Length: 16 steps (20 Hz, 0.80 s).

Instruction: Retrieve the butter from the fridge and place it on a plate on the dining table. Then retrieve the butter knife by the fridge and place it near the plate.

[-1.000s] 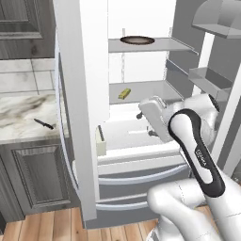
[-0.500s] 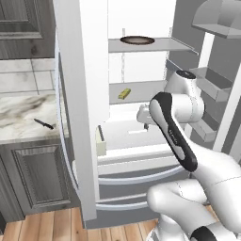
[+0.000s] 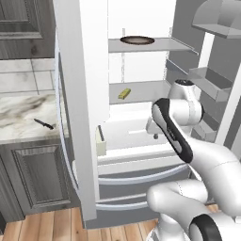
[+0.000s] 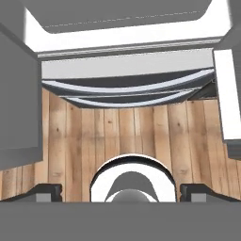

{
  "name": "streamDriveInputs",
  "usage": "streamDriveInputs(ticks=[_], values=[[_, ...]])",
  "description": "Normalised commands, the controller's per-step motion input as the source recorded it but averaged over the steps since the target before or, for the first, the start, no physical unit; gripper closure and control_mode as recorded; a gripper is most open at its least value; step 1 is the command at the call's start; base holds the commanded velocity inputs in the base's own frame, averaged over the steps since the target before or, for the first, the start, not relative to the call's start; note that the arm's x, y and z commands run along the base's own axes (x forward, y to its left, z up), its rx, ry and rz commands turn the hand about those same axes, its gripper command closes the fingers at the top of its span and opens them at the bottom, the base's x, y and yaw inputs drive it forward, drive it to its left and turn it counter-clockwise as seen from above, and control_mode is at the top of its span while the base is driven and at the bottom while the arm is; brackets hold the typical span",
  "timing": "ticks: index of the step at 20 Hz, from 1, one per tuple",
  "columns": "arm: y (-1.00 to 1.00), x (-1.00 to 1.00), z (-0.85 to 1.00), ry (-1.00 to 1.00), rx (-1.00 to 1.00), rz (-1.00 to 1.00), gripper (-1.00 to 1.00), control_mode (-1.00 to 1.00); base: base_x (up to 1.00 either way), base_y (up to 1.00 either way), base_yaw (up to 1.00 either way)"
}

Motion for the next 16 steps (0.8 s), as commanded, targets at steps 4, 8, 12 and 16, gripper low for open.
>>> streamDriveInputs(ticks=[4, 8, 12, 16], values=[[-0.04, 0.0, -0.3, -0.06, -0.04, 0.01, -1.0, -1.0, 0.0, 0.0, 0.0], [0.0, 0.0, -0.05, -0.01, -0.01, 0.0, -1.0, -1.0, 0.0, 0.0, 0.0], [0.0, 0.0, 0.0, 0.0, 0.0, 0.0, -1.0, -1.0, 0.0, 0.0, 0.0], [0.0, 0.0, 0.0, 0.0, 0.0, 0.0, -1.0, -1.0, 0.0, 0.0, 0.0]])
